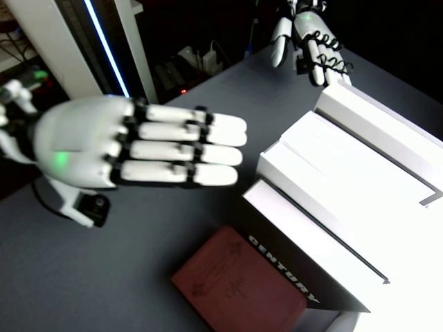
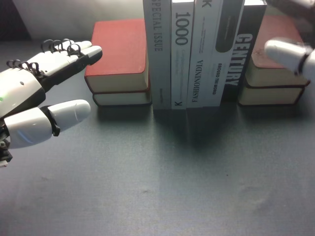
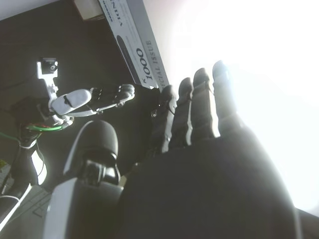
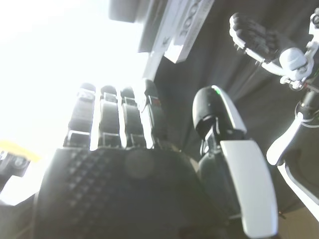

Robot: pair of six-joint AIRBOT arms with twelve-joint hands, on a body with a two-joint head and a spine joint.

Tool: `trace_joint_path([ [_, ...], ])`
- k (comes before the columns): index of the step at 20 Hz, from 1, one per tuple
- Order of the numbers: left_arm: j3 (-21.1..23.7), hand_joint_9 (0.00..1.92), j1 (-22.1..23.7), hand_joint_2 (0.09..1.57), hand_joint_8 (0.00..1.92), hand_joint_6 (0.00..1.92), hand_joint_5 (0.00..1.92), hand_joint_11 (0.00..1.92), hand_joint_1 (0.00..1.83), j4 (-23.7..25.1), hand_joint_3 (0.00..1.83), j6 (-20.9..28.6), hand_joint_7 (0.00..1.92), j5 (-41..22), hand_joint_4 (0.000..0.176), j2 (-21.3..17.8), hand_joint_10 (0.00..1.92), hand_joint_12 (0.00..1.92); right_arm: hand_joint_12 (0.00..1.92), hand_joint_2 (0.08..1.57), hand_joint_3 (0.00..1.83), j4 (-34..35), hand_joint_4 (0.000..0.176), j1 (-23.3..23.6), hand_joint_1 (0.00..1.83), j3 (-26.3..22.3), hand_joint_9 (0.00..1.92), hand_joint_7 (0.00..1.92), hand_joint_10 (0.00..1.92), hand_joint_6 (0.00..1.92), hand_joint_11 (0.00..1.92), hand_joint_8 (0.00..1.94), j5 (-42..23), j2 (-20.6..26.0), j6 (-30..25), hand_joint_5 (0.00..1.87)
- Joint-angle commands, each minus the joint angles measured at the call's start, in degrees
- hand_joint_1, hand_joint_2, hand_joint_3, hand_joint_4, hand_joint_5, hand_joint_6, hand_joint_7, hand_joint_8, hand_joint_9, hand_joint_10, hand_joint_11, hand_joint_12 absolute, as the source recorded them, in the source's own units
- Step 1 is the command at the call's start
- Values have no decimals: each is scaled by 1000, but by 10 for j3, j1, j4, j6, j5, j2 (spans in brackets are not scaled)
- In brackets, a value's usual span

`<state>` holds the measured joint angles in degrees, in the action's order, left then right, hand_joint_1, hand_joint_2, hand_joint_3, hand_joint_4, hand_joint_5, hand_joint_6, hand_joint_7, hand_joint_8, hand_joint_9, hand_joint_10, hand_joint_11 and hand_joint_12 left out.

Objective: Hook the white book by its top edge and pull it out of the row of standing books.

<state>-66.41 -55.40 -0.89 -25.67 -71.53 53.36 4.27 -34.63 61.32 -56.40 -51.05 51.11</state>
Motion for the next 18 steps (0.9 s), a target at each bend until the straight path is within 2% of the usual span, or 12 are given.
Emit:
trace_joint_path([
  [1, -2, 13, 5, 1463, 0, 7, 80, 0, 0, -13, 0, 2, 1, -69, 0, 0, 5, 0, 0, 1489, 5, 2, 0, 9, 281, 2, 0, 0, 0, 33, 0, 0, -61, 2, -1, 174],
  [3, -2, 21, 5, 1469, 3, 12, 97, 7, 0, -13, 0, 2, 7, -68, 0, 1, 8, 3, 0, 1472, 0, 2, 0, 16, 355, 5, 0, 0, 0, 34, 0, 0, -55, -2, 2, 177],
  [8, -5, 28, 6, 1467, 2, 11, 118, 12, 0, -12, 0, 3, 13, -66, 0, 4, 7, 11, 0, 1480, 0, 2, 0, 51, 340, 26, 0, 0, 0, 50, 0, 0, -28, -21, 10, 220],
  [10, -7, 31, 6, 1459, 0, 14, 144, 21, 21, -14, 0, 3, 4, -67, 6, 6, 7, 23, 0, 1479, 0, 2, 0, 60, 383, 36, 0, 0, 0, 49, 0, 0, -14, -32, 10, 228],
  [12, -8, 29, 6, 1462, 0, 10, 143, 3, 24, -14, 0, 4, 0, -67, 20, 8, 4, 23, 0, 1468, 0, 2, 0, 69, 408, 44, 0, 0, 0, 50, 0, 0, -4, -42, 10, 247],
  [13, -8, 32, 6, 1464, 0, 6, 135, 0, 25, -14, 0, 4, 0, -67, 14, 9, 6, 20, 0, 1461, 0, 2, 0, 73, 409, 46, 0, 0, 0, 55, 0, 0, 1, -45, 10, 263],
  [14, -9, 26, 6, 1465, 0, 2, 114, 0, 4, -14, 1, 4, 0, -67, 0, 9, 3, 3, 0, 1458, 0, 2, 0, 74, 380, 48, 0, 0, 0, 52, 0, 0, 5, -46, 11, 271],
  [16, -10, 28, 6, 1461, 0, 2, 112, 0, 0, -14, 0, 5, 0, -67, 0, 11, 3, 0, 0, 1454, 0, 2, 0, 75, 372, 51, 0, 0, 0, 75, 0, 0, 13, -49, 11, 335],
  [17, -10, 22, 6, 1461, 0, 2, 112, 0, 0, -15, 0, 5, 0, -67, 10, 11, 1, 0, 0, 1459, 0, 2, 0, 75, 371, 52, 0, 3, 0, 103, 0, 1, 16, -50, 11, 403],
  [18, -10, 23, 6, 1461, 0, 3, 113, 0, 0, -15, 0, 5, 0, -68, 13, 11, 1, 0, 0, 1458, 0, 2, 0, 75, 384, 52, 0, 23, 0, 121, 0, 7, 18, -50, 12, 453],
])
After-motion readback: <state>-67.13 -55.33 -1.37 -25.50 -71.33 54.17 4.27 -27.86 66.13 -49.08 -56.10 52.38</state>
